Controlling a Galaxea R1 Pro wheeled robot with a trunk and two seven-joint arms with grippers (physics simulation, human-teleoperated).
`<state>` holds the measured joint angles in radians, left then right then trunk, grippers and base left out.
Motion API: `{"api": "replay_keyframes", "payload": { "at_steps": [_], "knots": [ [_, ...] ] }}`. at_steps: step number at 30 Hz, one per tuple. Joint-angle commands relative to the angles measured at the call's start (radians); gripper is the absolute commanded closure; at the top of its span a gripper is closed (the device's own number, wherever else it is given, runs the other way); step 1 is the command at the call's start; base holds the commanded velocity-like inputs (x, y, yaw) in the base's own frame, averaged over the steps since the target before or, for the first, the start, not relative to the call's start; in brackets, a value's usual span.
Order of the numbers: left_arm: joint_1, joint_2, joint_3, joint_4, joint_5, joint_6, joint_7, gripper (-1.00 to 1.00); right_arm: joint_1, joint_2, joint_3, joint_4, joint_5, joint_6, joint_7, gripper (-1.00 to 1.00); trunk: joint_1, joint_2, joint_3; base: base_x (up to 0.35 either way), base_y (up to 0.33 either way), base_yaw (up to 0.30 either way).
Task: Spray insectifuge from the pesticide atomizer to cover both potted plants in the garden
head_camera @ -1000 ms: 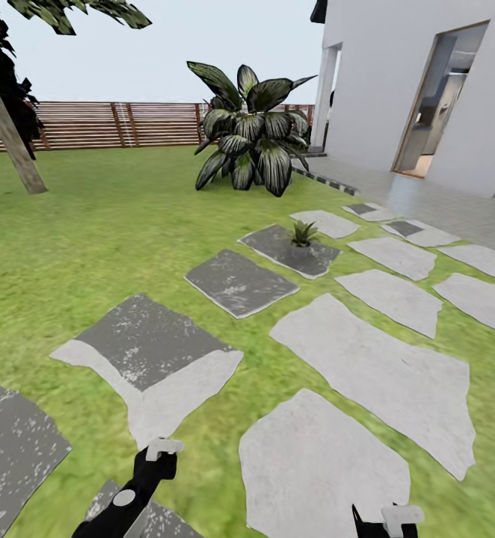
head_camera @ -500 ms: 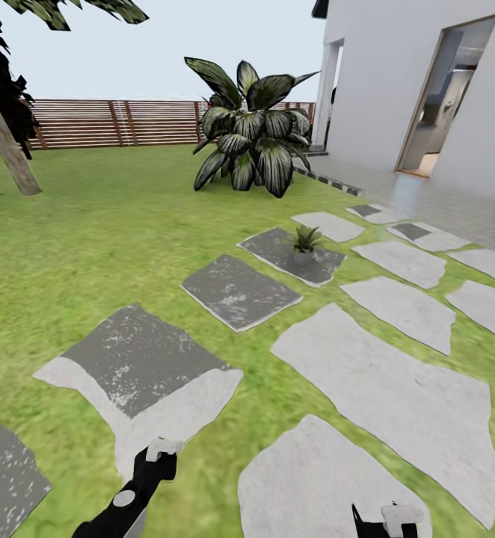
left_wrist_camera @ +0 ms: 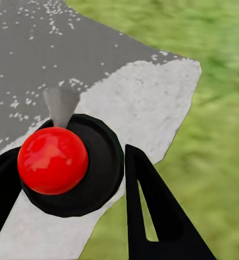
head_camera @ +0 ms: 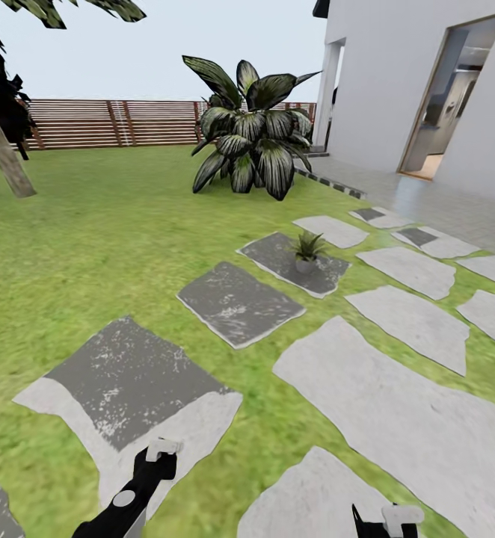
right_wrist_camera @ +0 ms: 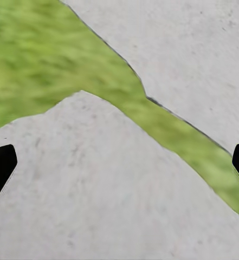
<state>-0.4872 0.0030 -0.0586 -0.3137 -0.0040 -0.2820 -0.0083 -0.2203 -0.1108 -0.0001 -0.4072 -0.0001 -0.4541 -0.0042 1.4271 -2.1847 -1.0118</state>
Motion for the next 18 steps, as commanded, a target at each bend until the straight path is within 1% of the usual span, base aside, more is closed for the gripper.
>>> {"api": "replay_keyframes", "payload": {
  "at_steps": [1,18],
  "knots": [
    [-0.001,0.000,-0.003,0.001,-0.001,-0.003,0.001,1.00,-0.001,0.000,0.000,0.001,0.000,-0.003,0.000,-1.00,0.000,0.000,-0.001,0.337,0.000,0.000],
    [-0.001,0.000,-0.003,0.001,-0.001,-0.003,0.001,1.00,-0.001,0.000,0.000,0.001,-0.001,-0.003,0.000,-1.00,0.000,0.000,-0.001,0.337,0.000,0.000]
  ]
}}
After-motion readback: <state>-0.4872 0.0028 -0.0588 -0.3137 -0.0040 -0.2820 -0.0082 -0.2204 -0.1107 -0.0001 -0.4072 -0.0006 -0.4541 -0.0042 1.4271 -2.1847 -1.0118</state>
